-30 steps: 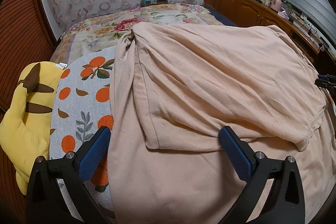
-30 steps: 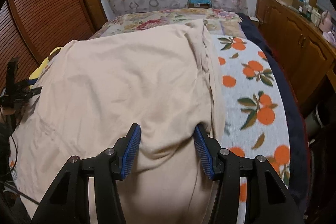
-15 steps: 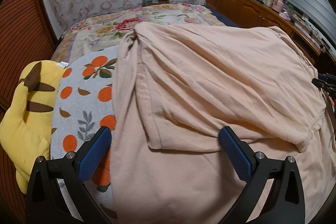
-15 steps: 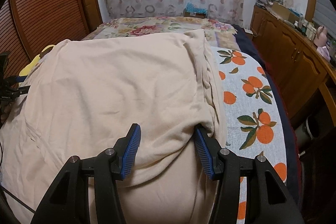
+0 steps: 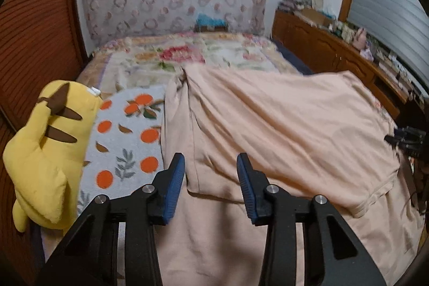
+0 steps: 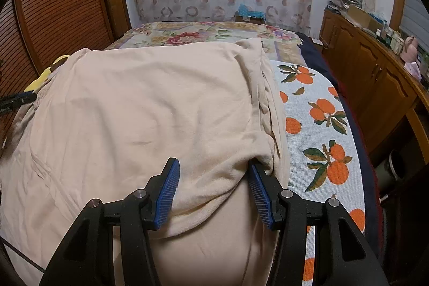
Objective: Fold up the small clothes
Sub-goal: 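Press the folded T-shirt flat with both tools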
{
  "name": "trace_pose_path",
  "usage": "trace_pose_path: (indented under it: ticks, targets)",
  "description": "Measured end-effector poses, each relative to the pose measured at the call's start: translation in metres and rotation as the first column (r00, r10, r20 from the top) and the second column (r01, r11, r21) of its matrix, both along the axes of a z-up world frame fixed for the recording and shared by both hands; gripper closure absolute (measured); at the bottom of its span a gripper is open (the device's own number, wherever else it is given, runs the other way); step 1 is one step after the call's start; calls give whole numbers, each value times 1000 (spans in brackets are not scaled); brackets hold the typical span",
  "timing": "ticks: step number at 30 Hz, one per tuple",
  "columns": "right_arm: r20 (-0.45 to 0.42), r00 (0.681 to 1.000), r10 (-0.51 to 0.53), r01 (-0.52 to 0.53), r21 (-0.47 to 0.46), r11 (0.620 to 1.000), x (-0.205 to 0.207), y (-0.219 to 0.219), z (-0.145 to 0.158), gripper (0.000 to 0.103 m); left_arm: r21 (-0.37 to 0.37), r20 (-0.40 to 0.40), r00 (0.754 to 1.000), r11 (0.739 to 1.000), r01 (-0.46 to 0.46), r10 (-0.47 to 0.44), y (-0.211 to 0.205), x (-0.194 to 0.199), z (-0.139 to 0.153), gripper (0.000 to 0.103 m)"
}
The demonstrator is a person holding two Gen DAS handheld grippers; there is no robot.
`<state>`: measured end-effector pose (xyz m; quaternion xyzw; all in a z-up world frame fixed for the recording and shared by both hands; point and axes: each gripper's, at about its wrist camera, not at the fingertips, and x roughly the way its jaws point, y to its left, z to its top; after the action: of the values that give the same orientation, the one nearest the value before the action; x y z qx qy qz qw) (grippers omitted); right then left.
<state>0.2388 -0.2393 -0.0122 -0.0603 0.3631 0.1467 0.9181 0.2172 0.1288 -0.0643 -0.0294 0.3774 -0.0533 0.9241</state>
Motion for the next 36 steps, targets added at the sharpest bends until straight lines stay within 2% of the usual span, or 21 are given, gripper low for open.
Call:
trace_pose_path:
  ticks: [3,4,6,10,14,23,26,27,28,29,31,36]
  targets:
    - [0,1000,2,-2,2,1000,1,-1,0,48,-13,16,1000,1000,6,-5,2,-4,5,61]
    - [0,1000,2,-2,2,1000,1,-1,0,48,-21,9,1000,1000,18,-18,0,-5,5,64]
    - [0,1000,3,-3,1,1000,1,-1,1,48,-24,-20,999,999,33,-34,-2,-4,0,67]
    - [0,1000,3,-3,2,1000,1,-1,0,48,-28,-94,995,1000,13,-16,-2,4,-16,67]
    - [1,1000,4,-4,2,1000,1,-1,0,48,-34,-129,992,999,-7,3,2,10,-24,67]
    - [2,1000,7,-7,3,1000,1,-1,1,48,19,-128,992,1000,-15,18,-4,17,-28,65]
    - [2,1000,8,-8,3,1000,1,-2,0,48,19,-124,992,1000,17,-14,-9,20,-29,65]
    - [2,1000,8,-8,3,1000,1,-2,1,48,15,-121,992,999,28,-26,-11,20,-29,73]
    - [3,1000,8,-8,3,1000,1,-2,0,48,19,-117,993,999,30,-28,-12,20,-28,87]
    - [3,1000,8,-8,3,1000,1,-2,0,48,31,-114,993,999,30,-26,-13,20,-28,90]
    - [3,1000,9,-9,6,1000,1,-2,0,48,23,-109,994,999,33,-30,-12,20,-26,95]
    - [1,1000,12,-12,22,1000,2,-4,1,49,-6,-83,996,1000,28,-29,-7,17,-21,98]
